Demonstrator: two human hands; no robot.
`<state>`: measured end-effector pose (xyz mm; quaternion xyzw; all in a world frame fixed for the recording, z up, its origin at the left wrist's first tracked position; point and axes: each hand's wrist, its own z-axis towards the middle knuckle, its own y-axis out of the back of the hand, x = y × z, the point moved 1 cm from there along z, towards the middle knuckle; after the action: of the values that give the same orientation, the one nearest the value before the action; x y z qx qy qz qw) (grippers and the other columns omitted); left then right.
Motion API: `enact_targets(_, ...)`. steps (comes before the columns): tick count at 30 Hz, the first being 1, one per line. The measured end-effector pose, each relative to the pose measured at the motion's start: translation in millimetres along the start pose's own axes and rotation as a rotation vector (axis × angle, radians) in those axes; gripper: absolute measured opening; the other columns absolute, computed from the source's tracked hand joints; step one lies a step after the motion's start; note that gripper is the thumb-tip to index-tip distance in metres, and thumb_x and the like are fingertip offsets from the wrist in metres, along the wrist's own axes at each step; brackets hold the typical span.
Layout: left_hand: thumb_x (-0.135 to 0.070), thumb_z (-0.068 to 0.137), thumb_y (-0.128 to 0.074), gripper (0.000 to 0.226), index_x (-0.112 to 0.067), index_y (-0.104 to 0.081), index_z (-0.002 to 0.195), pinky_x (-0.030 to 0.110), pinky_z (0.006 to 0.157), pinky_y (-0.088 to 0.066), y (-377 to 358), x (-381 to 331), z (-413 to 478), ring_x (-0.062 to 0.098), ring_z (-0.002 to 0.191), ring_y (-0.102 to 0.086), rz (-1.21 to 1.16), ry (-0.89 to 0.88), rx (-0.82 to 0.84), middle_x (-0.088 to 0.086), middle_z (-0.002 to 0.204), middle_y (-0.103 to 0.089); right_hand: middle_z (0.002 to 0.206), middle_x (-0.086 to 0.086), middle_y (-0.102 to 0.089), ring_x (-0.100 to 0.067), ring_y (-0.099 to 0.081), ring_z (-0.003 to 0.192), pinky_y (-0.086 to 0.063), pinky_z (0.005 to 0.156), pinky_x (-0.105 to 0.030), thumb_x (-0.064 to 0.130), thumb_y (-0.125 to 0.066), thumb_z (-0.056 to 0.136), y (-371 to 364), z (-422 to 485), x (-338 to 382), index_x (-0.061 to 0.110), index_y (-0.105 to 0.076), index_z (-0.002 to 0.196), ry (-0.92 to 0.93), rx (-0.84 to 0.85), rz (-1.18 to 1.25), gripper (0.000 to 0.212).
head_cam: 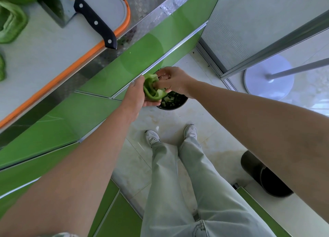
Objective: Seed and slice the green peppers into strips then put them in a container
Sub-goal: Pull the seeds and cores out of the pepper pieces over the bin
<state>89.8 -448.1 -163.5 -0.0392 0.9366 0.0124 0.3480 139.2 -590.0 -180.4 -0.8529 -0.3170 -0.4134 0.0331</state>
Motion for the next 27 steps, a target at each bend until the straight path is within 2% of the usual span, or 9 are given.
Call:
enact_targets(2, -0.030, 0.105, -0.027, 0.040, -0.014, -0.064, 0.101, 0.039, 0.063, -0.061, 0.0, 0.4, 0.4, 0.028, 0.078, -0.066, 0.048, -0.004, 0.010, 0.020, 0.098, -0.068, 0.096, 0.000, -0.057, -0.012, -0.061, 0.069, -0.049, 0.055, -0.018, 0.021, -0.078, 0.078, -2.0, 1.5, 2.7, 0.010, -0.057, 0.114, -0.029, 0.029, 0.006, 0.043)
enact_targets(4, -0.031, 0.104, -0.027, 0.043, -0.012, -0.065, 0.105, 0.037, 0.059, -0.058, 1.6, 1.0, 1.5, 0.027, 0.078, -0.066, 0.061, -0.002, 0.009, 0.021, 0.100, -0.070, 0.089, -0.003, -0.058, -0.014, -0.063, 0.064, -0.051, 0.055, -0.019, 0.016, -0.082, 0.074, -2.1, 3.5, 2.4, 0.008, -0.055, 0.101, -0.062, 0.037, 0.104, 0.039)
enact_targets(7, -0.032, 0.102, -0.027, 0.046, -0.009, -0.066, 0.111, 0.035, 0.055, -0.056, 4.0, 2.1, 3.3, 0.026, 0.074, -0.066, 0.086, 0.006, 0.010, 0.021, 0.098, -0.071, 0.084, -0.007, -0.062, -0.017, -0.068, 0.063, -0.058, 0.063, -0.026, 0.010, -0.083, 0.071, 0.5, 4.4, 0.1, 0.009, -0.054, 0.088, -0.085, 0.055, 0.159, 0.034)
enact_targets(10, -0.030, 0.101, -0.029, 0.044, -0.011, -0.068, 0.103, 0.035, 0.055, -0.055, 4.4, 1.0, 3.2, 0.023, 0.064, -0.065, 0.078, 0.001, 0.005, 0.015, 0.086, -0.071, 0.080, -0.010, -0.066, -0.022, -0.070, 0.066, -0.060, 0.070, -0.034, 0.007, -0.081, 0.074, 3.7, 4.8, -3.0, 0.008, -0.056, 0.084, -0.067, 0.064, 0.170, 0.027)
enact_targets(12, -0.029, 0.101, -0.029, 0.044, -0.011, -0.069, 0.101, 0.035, 0.055, -0.055, 3.8, 0.1, 4.2, 0.021, 0.060, -0.064, 0.080, 0.000, 0.002, 0.014, 0.085, -0.070, 0.075, -0.011, -0.066, -0.025, -0.069, 0.066, -0.061, 0.069, -0.035, 0.006, -0.079, 0.075, 3.6, 4.4, -4.6, 0.007, -0.056, 0.083, -0.052, 0.059, 0.183, 0.025)
enact_targets(17, -0.028, 0.100, -0.031, 0.044, -0.004, -0.066, 0.112, 0.033, 0.054, -0.054, 3.6, 1.3, 5.4, 0.021, 0.059, -0.063, 0.066, 0.027, 0.013, 0.015, 0.084, -0.071, 0.077, -0.011, -0.067, -0.021, -0.069, 0.063, -0.060, 0.065, -0.030, 0.006, -0.077, 0.078, 0.7, 4.1, -3.0, 0.007, -0.056, 0.086, -0.056, 0.026, 0.123, 0.022)
enact_targets(21, -0.028, 0.101, -0.030, 0.043, -0.004, -0.064, 0.113, 0.032, 0.052, -0.054, 3.5, 1.6, 6.5, 0.021, 0.060, -0.062, 0.080, 0.026, 0.011, 0.017, 0.087, -0.070, 0.074, -0.008, -0.068, -0.009, -0.068, 0.053, -0.052, 0.053, -0.018, 0.003, -0.061, 0.088, -3.6, 2.6, -2.8, 0.003, -0.062, 0.095, 0.012, -0.072, -0.038, 0.008)
enact_targets(24, -0.028, 0.102, -0.029, 0.040, -0.008, -0.063, 0.108, 0.031, 0.050, -0.054, 4.4, 1.7, 8.2, 0.019, 0.061, -0.063, 0.120, 0.014, -0.048, 0.014, 0.085, -0.067, 0.081, -0.012, -0.071, -0.014, -0.071, 0.063, -0.059, 0.063, -0.025, -0.002, -0.047, 0.091, 1.8, 7.7, -9.8, 0.003, -0.067, 0.096, -0.036, -0.195, -0.079, 0.022)
enact_targets(27, -0.028, 0.102, -0.028, 0.038, -0.010, -0.061, 0.106, 0.031, 0.050, -0.055, 7.6, 1.5, 10.1, 0.019, 0.060, -0.062, 0.120, 0.042, -0.101, 0.014, 0.084, -0.065, 0.088, -0.007, -0.071, -0.022, -0.070, 0.081, -0.058, 0.078, -0.038, -0.001, -0.046, 0.086, 11.7, 10.6, -21.1, 0.019, -0.068, 0.084, -0.118, -0.290, -0.164, 0.029)
